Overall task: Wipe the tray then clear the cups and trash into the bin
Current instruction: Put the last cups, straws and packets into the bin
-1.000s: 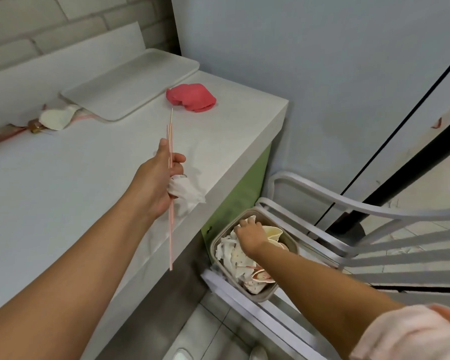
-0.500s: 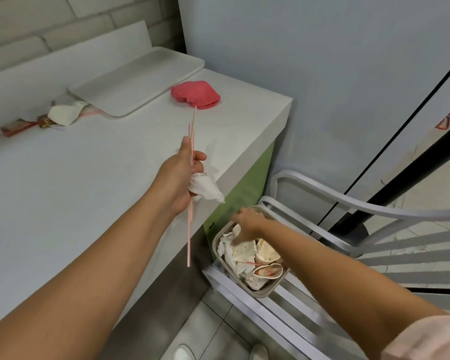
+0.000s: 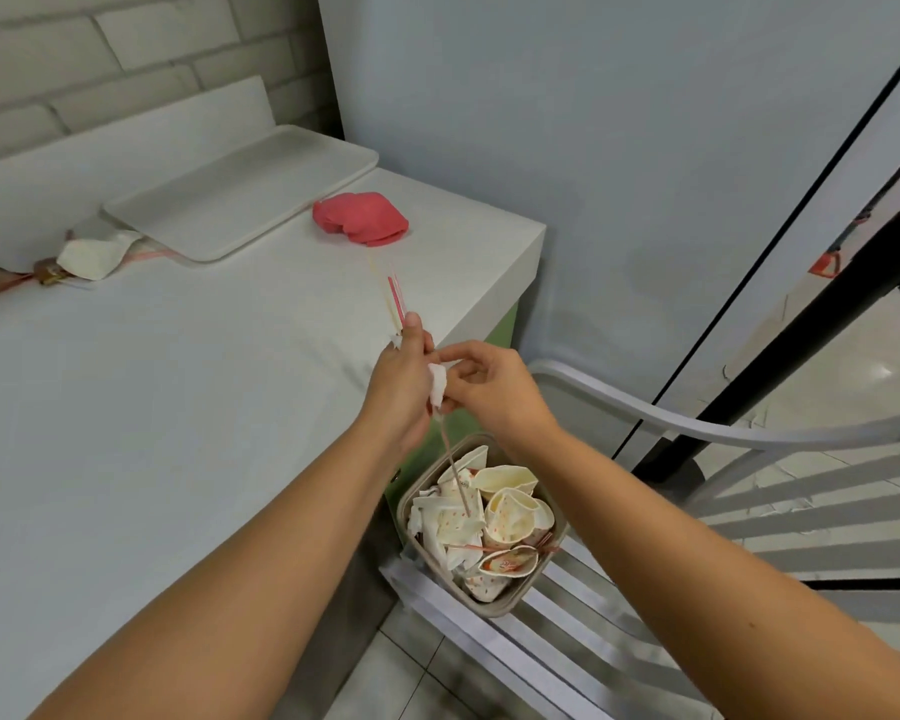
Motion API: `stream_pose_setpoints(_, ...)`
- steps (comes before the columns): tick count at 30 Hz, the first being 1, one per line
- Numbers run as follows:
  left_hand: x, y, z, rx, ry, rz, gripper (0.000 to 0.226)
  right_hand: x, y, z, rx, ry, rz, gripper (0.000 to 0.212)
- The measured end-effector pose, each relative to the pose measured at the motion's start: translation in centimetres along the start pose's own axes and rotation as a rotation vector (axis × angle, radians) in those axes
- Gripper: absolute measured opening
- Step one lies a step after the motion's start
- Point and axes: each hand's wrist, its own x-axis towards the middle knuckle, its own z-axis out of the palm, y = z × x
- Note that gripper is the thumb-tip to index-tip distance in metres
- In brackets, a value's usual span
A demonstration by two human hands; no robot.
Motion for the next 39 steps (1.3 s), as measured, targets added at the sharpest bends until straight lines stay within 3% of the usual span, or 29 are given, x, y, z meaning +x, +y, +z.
stream_pose_setpoints(4,-0.1,-0.9,1.2,0.098,0.017,-0.004,0.044,-0.3,0.7,-0.1,-0.043,0.025,0.011,0.032)
stream_pose_setpoints(7,-0.3,-1.5,2.1,0.101,0.002,-0.023,0.038,-0.7,0.7,-0.7,-0.194,-0.031,-0.077,0.015)
stream_pose_setpoints(11,0.0,-2.6,3.4,0.072,-0.080,-0.023,0.034,-0.4,1.0,-1.7,-0.335,-0.022,-0.108,0.036)
stream_pose_setpoints(21,0.5,-4.0,4.4,0.190,-0.226,0.082,0.038,1.2,2.4,-4.1,-0.292,-0.098,-0.093,0.010)
stream_pose_setpoints(27,1.1,-4.1,4.0,0.521,-0.194,0.188,0.038,4.2,7.0,-4.8,-0.355,0.037,-0.050,0.011)
stream_pose_setpoints(31,1.6,-2.8,2.7,0.578,-0.160,0.192,0.039,5.8,10.8,-4.1,-0.376,0.128,0.031,0.004)
stream_pose_setpoints(35,1.3,-1.9,1.2,0.540,-0.131,0.204,0.034,6.7,13.7,-2.7,-0.518,0.048,0.090,0.016)
stream_pose_setpoints(39,0.6,-1.1,-0.5,0.481,-0.114,0.214,0.023,7.3,14.8,-1.5,-0.597,-0.021,0.115,0.014)
